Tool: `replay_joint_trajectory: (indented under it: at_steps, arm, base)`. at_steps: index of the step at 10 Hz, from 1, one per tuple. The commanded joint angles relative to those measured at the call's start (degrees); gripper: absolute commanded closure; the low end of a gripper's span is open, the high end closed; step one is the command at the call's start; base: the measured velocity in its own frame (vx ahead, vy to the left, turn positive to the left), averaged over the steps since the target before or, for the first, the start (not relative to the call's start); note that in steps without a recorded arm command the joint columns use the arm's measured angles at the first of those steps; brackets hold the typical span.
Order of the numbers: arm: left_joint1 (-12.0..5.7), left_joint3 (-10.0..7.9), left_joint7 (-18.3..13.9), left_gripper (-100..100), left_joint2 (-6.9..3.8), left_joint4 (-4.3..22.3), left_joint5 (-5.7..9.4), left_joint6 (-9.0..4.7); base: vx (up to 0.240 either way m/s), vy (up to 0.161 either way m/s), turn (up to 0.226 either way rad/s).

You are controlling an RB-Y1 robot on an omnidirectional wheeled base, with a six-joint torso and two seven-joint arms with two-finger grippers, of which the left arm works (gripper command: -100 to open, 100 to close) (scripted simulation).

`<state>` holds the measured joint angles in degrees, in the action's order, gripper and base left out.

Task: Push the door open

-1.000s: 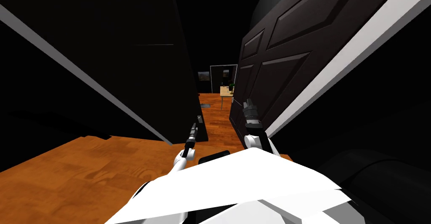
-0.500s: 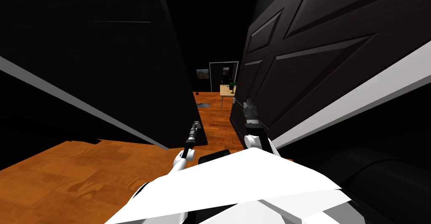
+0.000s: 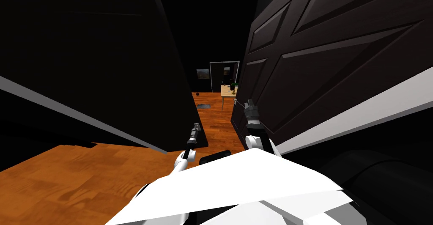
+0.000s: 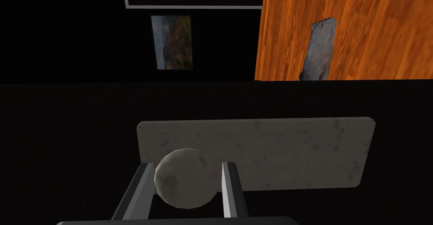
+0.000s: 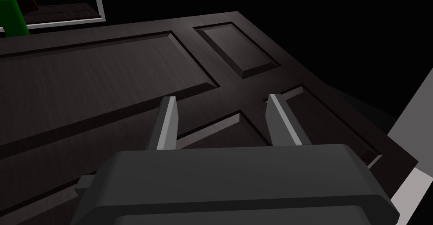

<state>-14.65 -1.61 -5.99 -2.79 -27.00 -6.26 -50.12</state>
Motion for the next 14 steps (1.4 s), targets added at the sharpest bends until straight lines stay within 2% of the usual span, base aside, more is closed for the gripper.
replay_joint_trajectory:
  at_steps: [1,4,6,10,11,12,13,14]
  arm:
    - [0.09,0.01,0.0,100,0.01,0.0,-0.01,-0.02]
    - [0.09,0.01,0.0,100,0.01,0.0,-0.01,-0.02]
    - [0.21,-0.86,0.4,100,-0.67,0.1,0.59,0.2]
    - [0.24,-1.36,0.6,100,-1.0,0.1,0.95,0.26]
    - [0.29,-2.18,0.9,100,-1.44,0.1,1.52,0.35]
    - [0.29,-2.18,0.9,100,-1.44,-1.6,1.52,0.35]
    - [0.29,-2.18,0.9,100,-1.44,0.1,1.52,0.35]
    - [0.34,-3.13,1.3,100,-1.87,0.0,2.19,0.46]
  base:
    - [-0.018,0.007,-0.005]
    - [-0.006,0.001,0.001]
    - [0.121,-0.049,0.025]
    - [0.086,-0.031,0.01]
    - [0.154,-0.056,0.044]
    - [0.144,-0.05,0.049]
    - [0.072,-0.014,-0.009]
    - [0.159,-0.04,0.039]
